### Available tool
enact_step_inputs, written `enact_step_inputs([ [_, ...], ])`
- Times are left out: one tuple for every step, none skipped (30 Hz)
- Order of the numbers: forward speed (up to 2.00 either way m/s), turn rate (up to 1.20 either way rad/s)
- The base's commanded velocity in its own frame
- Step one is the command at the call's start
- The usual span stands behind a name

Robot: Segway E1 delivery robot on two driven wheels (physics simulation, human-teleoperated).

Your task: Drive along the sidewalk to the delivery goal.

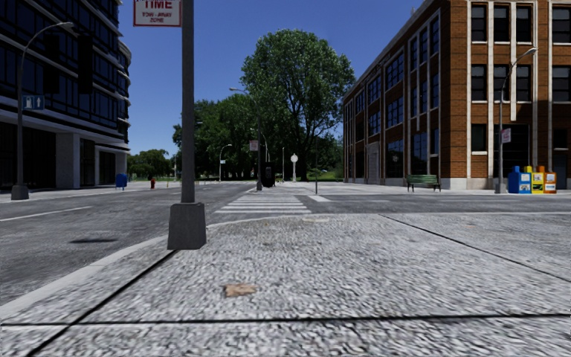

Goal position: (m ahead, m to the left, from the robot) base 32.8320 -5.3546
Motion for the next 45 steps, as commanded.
enact_step_inputs([
  [2.00,0.00],
  [2.00,0.00],
  [2.00,0.00],
  [2.00,0.00],
  [2.00,0.00],
  [2.00,0.00],
  [2.00,0.00],
  [2.00,0.00],
  [2.00,0.00],
  [2.00,0.00],
  [2.00,0.00],
  [2.00,0.00],
  [2.00,0.00],
  [2.00,0.00],
  [2.00,0.00],
  [2.00,0.00],
  [2.00,0.00],
  [2.00,0.00],
  [2.00,0.00],
  [2.00,0.00],
  [2.00,0.00],
  [2.00,0.00],
  [2.00,0.00],
  [2.00,0.00],
  [2.00,0.00],
  [2.00,0.00],
  [2.00,0.01],
  [2.00,0.11],
  [2.00,0.26],
  [2.00,0.41],
  [2.00,0.50],
  [2.00,0.50],
  [2.00,0.52],
  [2.00,0.53],
  [2.00,0.53],
  [2.00,0.53],
  [2.00,0.53],
  [2.00,0.53],
  [2.00,0.53],
  [2.00,0.53],
  [2.00,0.53],
  [2.00,0.53],
  [2.00,0.53],
  [2.00,0.45],
  [2.00,0.00],
])
